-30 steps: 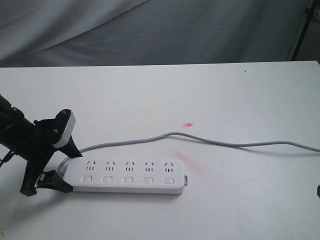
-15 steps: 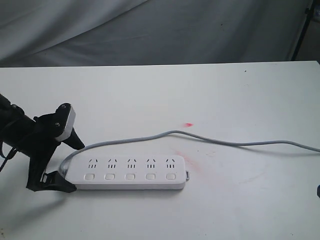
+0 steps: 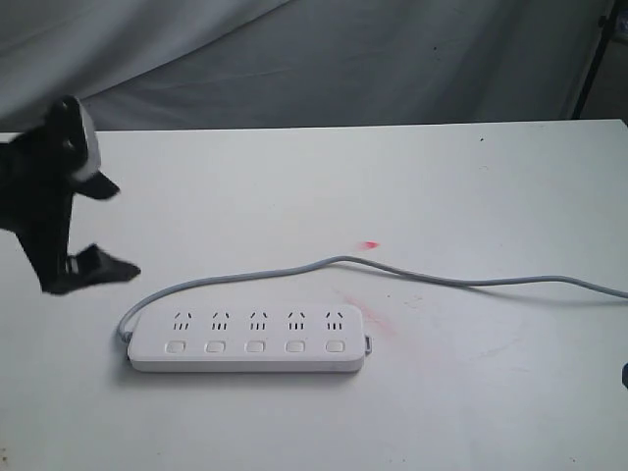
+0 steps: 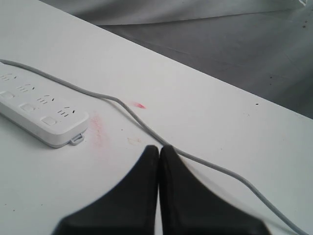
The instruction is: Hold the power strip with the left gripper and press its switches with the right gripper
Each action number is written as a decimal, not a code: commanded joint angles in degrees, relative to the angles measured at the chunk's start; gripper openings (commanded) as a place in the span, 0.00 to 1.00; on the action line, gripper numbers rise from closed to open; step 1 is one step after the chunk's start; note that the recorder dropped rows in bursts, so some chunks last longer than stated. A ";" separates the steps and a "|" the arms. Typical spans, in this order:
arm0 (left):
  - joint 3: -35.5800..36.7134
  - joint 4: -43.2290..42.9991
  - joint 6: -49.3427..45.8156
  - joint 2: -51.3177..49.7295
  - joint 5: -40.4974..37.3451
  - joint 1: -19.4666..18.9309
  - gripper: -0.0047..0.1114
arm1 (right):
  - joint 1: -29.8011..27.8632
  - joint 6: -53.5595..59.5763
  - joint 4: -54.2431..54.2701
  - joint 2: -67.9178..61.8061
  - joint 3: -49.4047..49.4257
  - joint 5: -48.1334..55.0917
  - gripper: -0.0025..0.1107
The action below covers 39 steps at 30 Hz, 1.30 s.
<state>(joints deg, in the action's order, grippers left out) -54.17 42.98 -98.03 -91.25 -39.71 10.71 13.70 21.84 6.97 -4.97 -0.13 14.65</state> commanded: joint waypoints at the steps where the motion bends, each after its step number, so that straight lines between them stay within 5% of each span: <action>1: -0.11 3.02 22.58 9.48 9.10 0.18 0.92 | -0.52 -0.08 0.10 0.22 0.13 -0.18 0.02; 8: -0.11 3.19 36.89 22.71 11.48 0.18 0.91 | -0.52 -0.08 0.10 0.22 0.13 -0.18 0.02; 10: -0.11 3.19 38.29 25.96 11.23 0.18 0.82 | -0.52 -0.08 0.10 0.22 0.13 -0.18 0.02; 17: -0.11 2.93 37.96 34.57 11.23 0.18 0.04 | -0.52 -0.08 0.10 0.22 0.13 -0.18 0.02; 24: 0.00 0.15 41.70 40.46 11.34 0.18 0.06 | -0.52 -0.08 0.10 0.22 0.13 -0.18 0.02; 30: 3.94 -20.14 65.34 47.46 7.70 0.18 0.06 | -0.52 -0.08 0.10 0.22 0.13 -0.18 0.02; 33: 12.97 -31.38 81.57 55.37 5.64 0.28 0.06 | -0.52 -0.08 0.10 0.22 0.13 -0.18 0.02; 39: 40.42 -34.57 82.94 70.18 41.78 -0.09 0.06 | -0.52 -0.08 0.10 0.22 0.13 -0.18 0.02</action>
<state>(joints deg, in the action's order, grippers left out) -20.19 8.60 -16.08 -24.28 -8.28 10.71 13.70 21.84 6.97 -4.85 -0.13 14.65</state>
